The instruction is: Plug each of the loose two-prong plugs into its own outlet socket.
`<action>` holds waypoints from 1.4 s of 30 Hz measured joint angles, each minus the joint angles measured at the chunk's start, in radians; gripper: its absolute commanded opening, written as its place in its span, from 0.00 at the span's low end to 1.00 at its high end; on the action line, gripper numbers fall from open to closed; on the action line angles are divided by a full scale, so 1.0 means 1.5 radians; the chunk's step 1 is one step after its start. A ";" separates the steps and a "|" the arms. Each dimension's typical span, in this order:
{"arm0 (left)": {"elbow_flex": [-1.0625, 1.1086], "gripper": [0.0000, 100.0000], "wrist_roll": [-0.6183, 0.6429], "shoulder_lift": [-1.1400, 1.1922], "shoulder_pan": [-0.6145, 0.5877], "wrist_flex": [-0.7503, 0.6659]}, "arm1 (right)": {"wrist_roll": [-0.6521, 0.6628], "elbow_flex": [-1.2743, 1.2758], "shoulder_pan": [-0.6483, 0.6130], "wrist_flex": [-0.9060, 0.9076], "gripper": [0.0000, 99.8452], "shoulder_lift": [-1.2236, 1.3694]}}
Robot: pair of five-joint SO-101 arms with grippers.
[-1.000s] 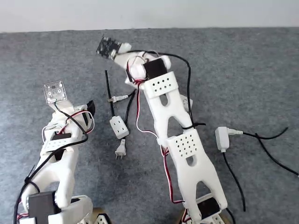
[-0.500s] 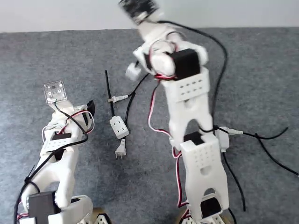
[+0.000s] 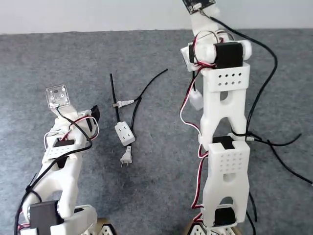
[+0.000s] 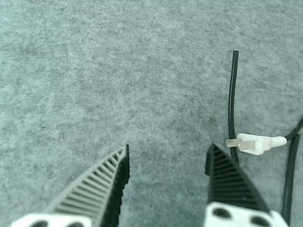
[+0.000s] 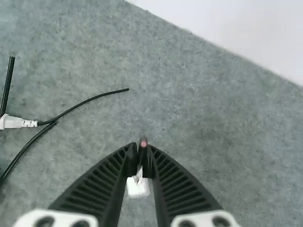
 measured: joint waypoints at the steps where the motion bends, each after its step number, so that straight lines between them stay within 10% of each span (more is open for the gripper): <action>1: 0.000 0.25 0.000 0.000 0.000 0.000 | -0.003 0.001 -0.002 0.000 0.01 0.000; 20: 0.000 0.25 0.000 0.000 0.000 0.000 | -0.180 0.400 -0.004 0.000 0.01 -0.330; 31: 0.000 0.25 0.000 0.000 0.000 0.000 | -0.387 0.655 -0.173 0.000 0.01 -0.527; 42: 0.000 0.25 0.000 0.000 0.000 0.000 | -0.367 0.919 -0.095 -0.134 0.01 -0.562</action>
